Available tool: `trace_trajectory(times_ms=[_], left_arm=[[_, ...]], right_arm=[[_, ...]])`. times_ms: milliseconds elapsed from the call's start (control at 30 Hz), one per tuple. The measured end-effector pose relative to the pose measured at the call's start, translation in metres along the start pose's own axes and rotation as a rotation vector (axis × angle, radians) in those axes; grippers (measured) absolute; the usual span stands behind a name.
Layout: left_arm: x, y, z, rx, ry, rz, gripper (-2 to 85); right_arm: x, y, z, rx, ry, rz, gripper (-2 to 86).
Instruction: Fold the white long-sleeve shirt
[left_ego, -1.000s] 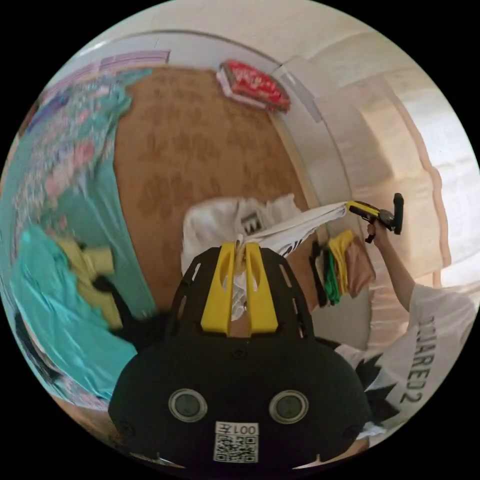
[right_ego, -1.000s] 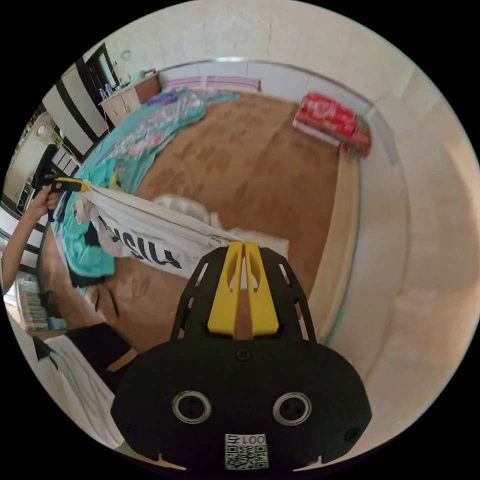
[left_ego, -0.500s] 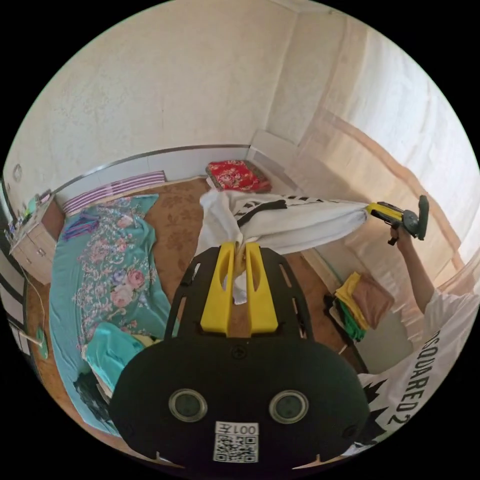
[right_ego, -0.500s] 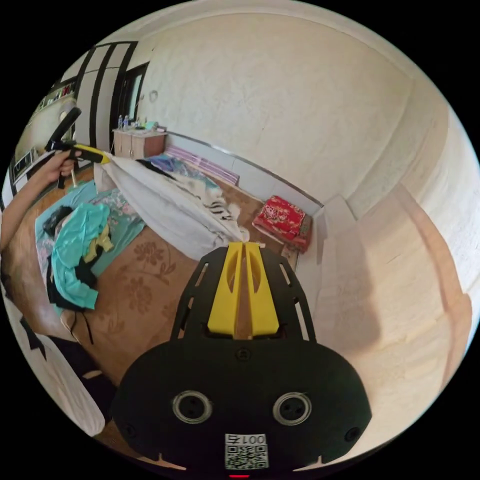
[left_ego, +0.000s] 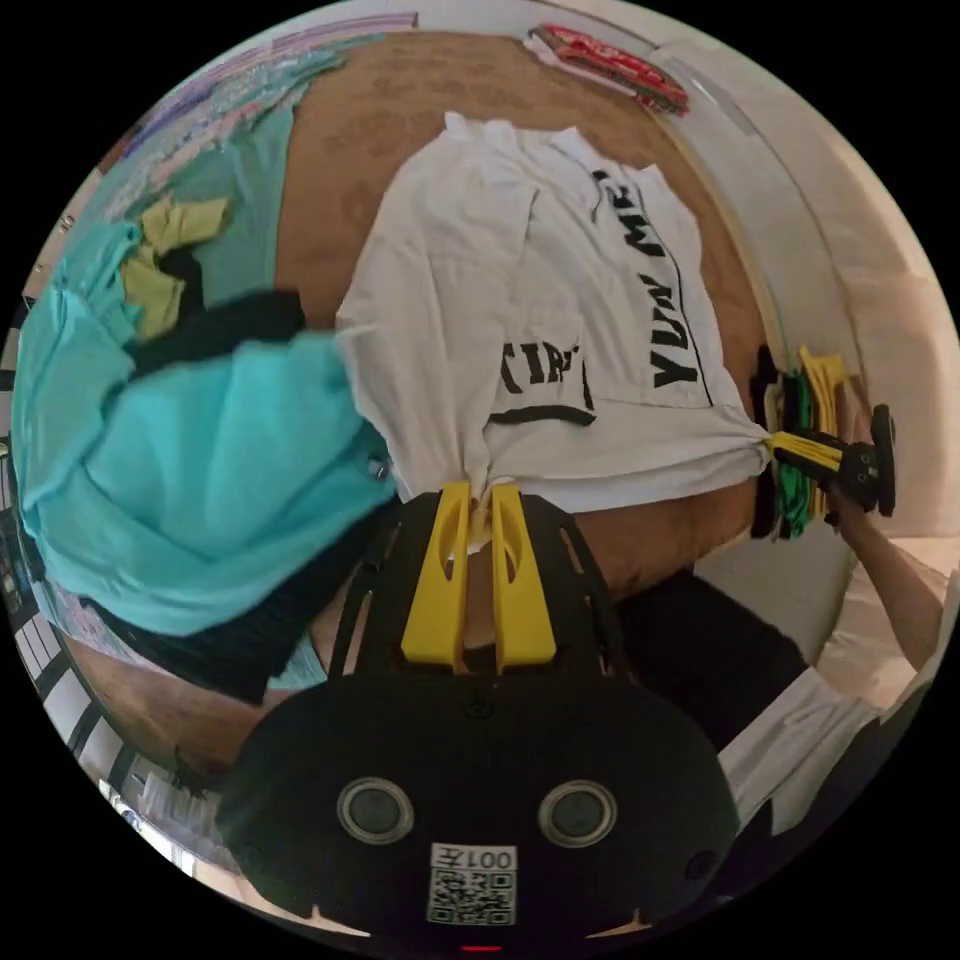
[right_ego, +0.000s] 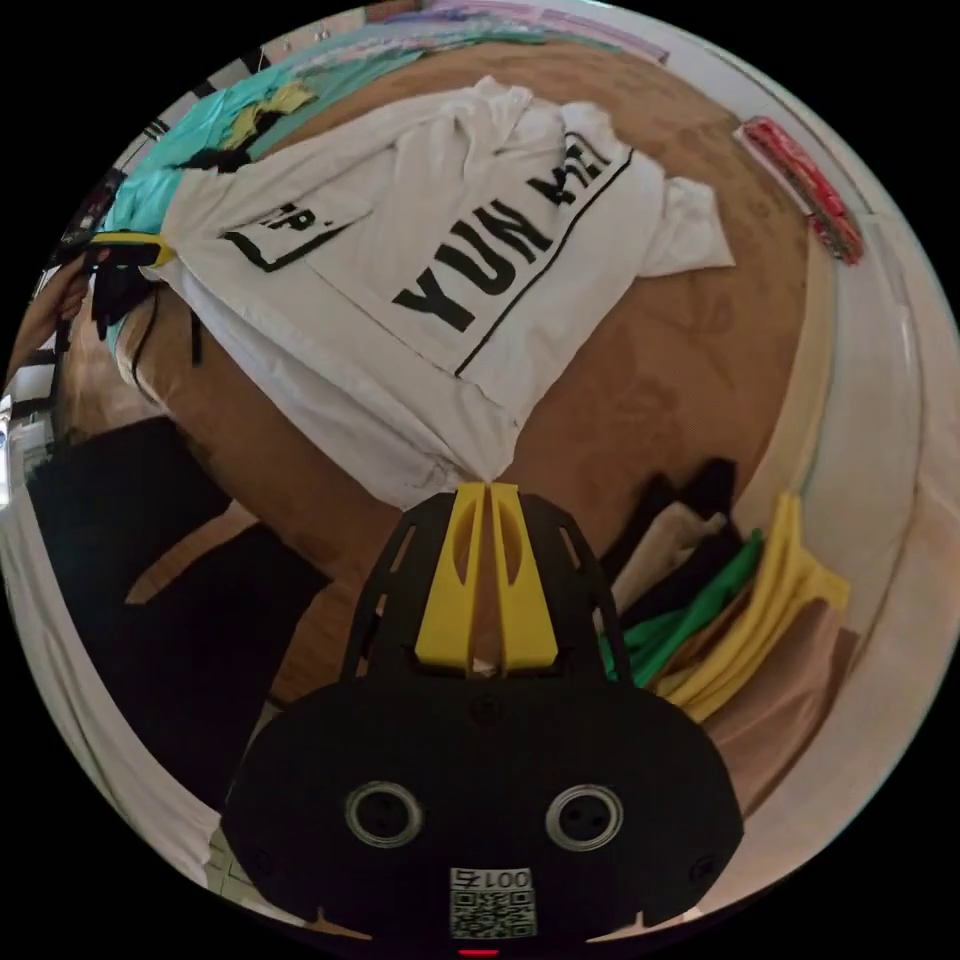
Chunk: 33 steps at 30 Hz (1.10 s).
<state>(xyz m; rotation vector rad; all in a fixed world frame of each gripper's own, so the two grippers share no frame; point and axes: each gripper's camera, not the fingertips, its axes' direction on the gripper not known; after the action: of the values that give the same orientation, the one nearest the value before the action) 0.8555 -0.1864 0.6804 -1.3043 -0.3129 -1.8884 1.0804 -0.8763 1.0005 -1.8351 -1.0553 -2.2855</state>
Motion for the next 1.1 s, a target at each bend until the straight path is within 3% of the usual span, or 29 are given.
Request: trace_trajectory(times_ms=[200,367,600,700,800,900,1100], left_arm=[[-0.008,0.034,0.029,-0.014,0.082,0.040,3.5],[-0.007,0.040,0.059,-0.084,0.017,0.054,4.0],[-0.008,0.029,0.045,-0.231,-0.096,0.094,7.9],[0.019,-0.020,0.035,-0.103,-0.119,0.266,7.7],[0.055,-0.088,0.044,0.085,-0.042,0.381,6.9],[0.080,-0.152,0.067,0.215,0.041,0.378,6.6],[0.109,-0.225,0.130,0.313,-0.078,0.316,5.6]], right_arm=[[-0.025,0.018,0.039,-0.033,-0.101,0.123,0.5],[-0.032,0.025,0.064,-0.054,-0.164,0.271,0.8],[-0.046,0.020,0.026,-0.029,-0.075,0.114,0.8],[-0.036,-0.014,0.006,0.094,-0.010,0.048,0.9],[-0.014,-0.073,-0.003,0.310,-0.080,0.020,1.1],[0.000,-0.138,0.001,0.459,-0.079,-0.078,1.1],[0.020,-0.248,0.020,0.560,0.005,-0.230,1.0]])
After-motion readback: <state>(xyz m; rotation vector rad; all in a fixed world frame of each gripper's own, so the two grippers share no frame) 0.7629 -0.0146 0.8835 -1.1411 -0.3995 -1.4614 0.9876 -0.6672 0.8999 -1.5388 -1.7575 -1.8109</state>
